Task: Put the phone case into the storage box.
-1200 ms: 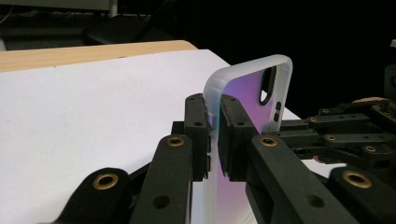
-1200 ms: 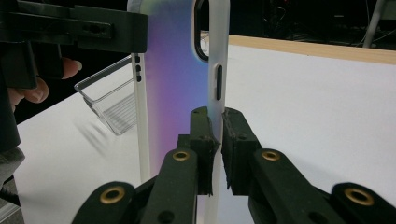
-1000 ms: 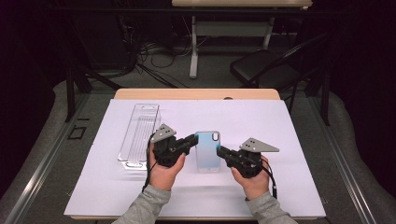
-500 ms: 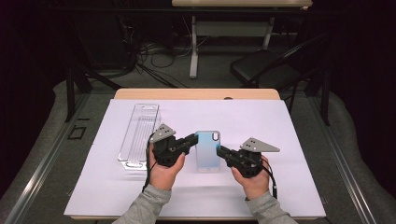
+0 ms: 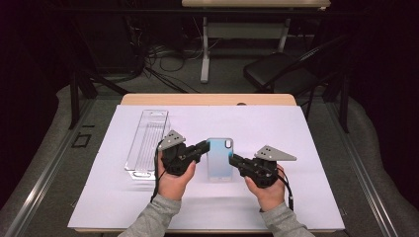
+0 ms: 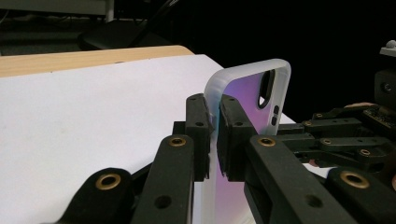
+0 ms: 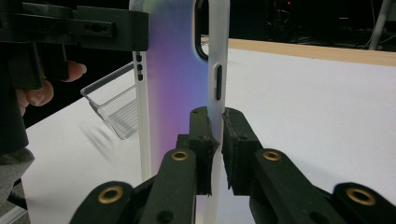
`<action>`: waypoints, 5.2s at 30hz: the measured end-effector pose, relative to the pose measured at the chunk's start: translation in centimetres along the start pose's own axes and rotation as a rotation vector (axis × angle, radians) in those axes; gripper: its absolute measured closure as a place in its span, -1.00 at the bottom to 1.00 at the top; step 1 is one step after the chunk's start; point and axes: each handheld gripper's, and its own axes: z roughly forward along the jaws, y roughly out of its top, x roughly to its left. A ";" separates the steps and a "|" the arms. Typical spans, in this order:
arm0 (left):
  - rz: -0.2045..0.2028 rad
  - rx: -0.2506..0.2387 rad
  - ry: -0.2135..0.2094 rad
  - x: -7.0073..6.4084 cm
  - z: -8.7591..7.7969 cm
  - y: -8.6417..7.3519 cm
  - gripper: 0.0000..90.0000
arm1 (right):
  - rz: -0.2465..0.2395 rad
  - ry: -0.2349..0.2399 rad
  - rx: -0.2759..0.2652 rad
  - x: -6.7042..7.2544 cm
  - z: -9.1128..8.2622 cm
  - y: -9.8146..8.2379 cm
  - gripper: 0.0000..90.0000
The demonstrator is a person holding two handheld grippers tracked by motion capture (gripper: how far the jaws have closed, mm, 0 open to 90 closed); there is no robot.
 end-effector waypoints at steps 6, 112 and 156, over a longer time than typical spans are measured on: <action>-0.009 0.002 -0.011 0.2 0.1 0.1 0.87 | 0.009 0.006 -0.009 -0.1 0.0 0.0 0.82; 0.006 -0.202 0.339 16.3 -7.7 11.5 0.87 | -0.020 -0.151 -0.049 -1.8 0.5 -0.3 -0.41; -0.029 -0.195 0.334 22.2 -5.2 10.5 0.87 | 0.011 -0.177 -0.061 -3.0 -2.5 -0.9 -0.67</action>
